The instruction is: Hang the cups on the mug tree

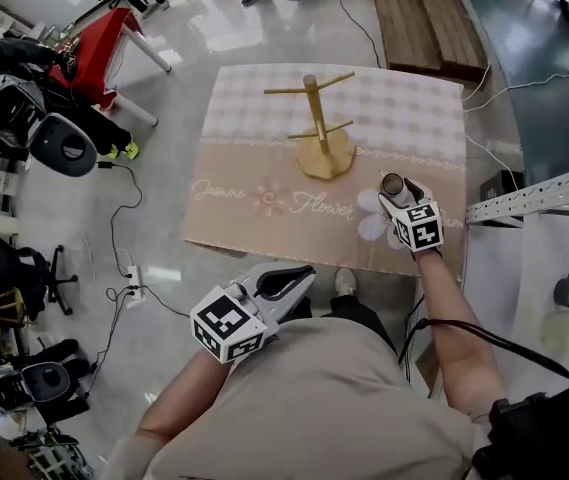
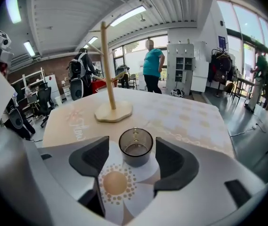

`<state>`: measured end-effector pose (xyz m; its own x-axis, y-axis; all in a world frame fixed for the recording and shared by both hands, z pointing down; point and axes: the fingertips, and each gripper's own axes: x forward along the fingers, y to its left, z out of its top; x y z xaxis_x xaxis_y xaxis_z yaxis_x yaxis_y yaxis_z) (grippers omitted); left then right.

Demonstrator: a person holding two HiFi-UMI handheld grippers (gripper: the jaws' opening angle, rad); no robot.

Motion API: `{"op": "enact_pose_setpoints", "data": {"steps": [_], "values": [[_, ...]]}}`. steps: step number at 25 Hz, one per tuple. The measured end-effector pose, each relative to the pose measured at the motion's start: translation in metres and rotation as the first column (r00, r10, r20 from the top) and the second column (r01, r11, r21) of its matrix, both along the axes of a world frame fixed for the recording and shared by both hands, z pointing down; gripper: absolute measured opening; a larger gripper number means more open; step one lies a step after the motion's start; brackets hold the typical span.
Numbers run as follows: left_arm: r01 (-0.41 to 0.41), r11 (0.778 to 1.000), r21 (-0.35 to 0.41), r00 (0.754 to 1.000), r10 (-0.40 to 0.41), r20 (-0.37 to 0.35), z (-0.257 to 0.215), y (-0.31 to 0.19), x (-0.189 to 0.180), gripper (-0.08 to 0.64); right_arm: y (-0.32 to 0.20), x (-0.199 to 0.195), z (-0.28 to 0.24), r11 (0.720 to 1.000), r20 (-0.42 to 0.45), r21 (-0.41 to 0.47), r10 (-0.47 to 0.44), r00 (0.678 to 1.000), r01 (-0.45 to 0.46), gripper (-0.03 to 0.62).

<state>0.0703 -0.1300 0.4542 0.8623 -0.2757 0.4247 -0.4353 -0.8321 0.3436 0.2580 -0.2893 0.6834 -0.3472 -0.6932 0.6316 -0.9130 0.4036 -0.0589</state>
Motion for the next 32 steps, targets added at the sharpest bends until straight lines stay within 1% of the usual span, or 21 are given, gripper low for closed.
{"op": "enact_pose_setpoints", "data": {"steps": [4,6,8,12,14,19,24,28,32], "values": [[-0.003,1.0,0.019,1.0,0.003,0.008,-0.007,-0.01,-0.014,0.025,-0.009,-0.003,0.015,0.999,-0.024,-0.041,0.006,1.0,-0.007,0.312],[0.004,1.0,0.022,1.0,-0.004,0.013,-0.008,-0.014,-0.022,0.025,-0.011,-0.002,0.017,0.999,-0.026,-0.044,0.014,1.0,-0.015,0.303],[0.011,1.0,0.021,1.0,-0.012,0.011,-0.007,-0.017,-0.028,0.025,-0.013,0.0,0.017,0.999,-0.028,-0.045,0.02,0.999,-0.021,0.271],[0.017,1.0,0.019,1.0,-0.017,0.007,-0.003,-0.021,-0.036,0.024,-0.015,-0.001,0.019,0.998,-0.039,-0.056,0.012,0.999,-0.014,0.267],[0.017,1.0,0.023,1.0,-0.017,-0.004,-0.005,-0.023,-0.038,0.025,-0.014,-0.001,0.015,0.999,-0.049,-0.044,0.015,0.999,-0.017,0.265],[0.017,0.999,0.033,1.0,-0.016,-0.02,-0.006,-0.028,-0.047,0.025,-0.019,-0.004,-0.018,0.999,-0.038,0.024,0.037,0.999,-0.036,0.264],[0.009,0.999,0.049,0.999,-0.006,-0.053,-0.011,-0.033,-0.051,0.025,-0.028,-0.006,-0.072,0.993,-0.028,0.115,0.045,0.999,-0.041,0.264],[0.001,0.998,0.056,0.997,0.003,-0.072,-0.015,-0.036,-0.056,0.025,-0.037,-0.013,-0.126,0.977,-0.011,0.211,0.045,0.999,-0.042,0.264],[-0.002,0.998,0.063,0.996,0.008,-0.084,-0.017,-0.04,-0.061,0.025,-0.049,-0.02,-0.181,0.95,0.002,0.31,0.036,0.999,-0.035,0.264]]}}
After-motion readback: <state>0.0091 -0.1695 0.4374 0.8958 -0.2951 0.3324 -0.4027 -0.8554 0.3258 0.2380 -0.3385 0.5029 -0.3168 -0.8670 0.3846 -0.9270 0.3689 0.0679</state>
